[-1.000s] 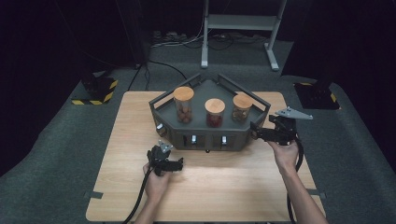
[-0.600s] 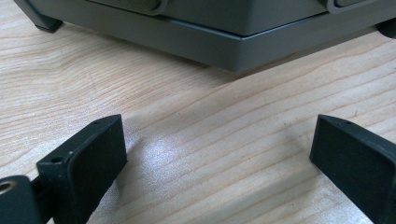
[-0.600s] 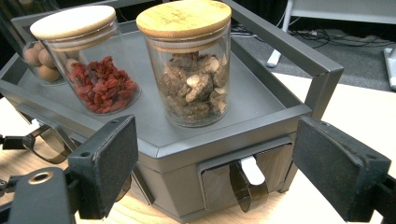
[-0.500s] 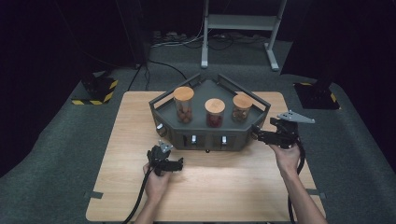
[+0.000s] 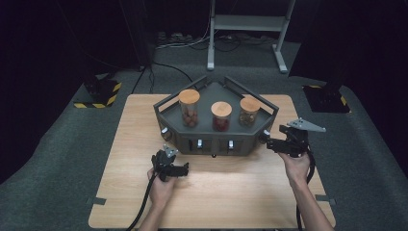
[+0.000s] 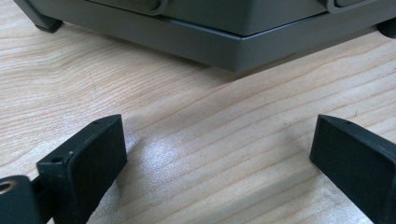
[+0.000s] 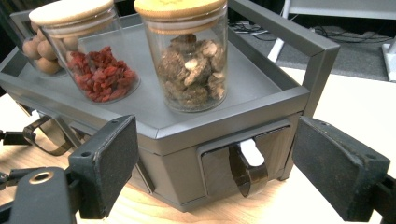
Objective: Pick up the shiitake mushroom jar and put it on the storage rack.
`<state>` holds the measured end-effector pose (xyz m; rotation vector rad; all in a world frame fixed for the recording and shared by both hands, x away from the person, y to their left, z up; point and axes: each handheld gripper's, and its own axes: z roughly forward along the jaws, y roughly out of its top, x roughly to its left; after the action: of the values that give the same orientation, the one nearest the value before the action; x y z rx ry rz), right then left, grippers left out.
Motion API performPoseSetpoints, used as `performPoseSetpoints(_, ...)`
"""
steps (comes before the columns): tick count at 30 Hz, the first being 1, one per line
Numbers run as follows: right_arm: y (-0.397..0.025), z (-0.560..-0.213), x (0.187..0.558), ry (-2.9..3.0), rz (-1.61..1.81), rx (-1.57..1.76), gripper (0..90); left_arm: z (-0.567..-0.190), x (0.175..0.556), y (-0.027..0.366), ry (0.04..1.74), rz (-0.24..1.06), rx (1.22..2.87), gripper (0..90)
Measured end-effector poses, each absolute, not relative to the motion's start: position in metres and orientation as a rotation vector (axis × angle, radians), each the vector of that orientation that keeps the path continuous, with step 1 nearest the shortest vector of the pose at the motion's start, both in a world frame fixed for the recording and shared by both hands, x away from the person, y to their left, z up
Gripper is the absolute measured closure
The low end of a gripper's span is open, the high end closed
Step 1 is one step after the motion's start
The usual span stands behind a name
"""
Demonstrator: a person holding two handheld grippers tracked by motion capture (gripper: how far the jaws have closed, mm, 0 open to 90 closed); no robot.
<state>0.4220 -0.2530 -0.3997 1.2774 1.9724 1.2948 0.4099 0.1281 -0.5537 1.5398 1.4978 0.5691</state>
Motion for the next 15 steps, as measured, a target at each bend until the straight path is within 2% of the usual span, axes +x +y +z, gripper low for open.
performPoseSetpoints(15, -0.2541, -0.4091, 0.4167, 1.975, 1.3, 1.274, 14.0, -0.5538, 0.41, 0.1279, 1.499, 0.57, 1.538, 3.5)
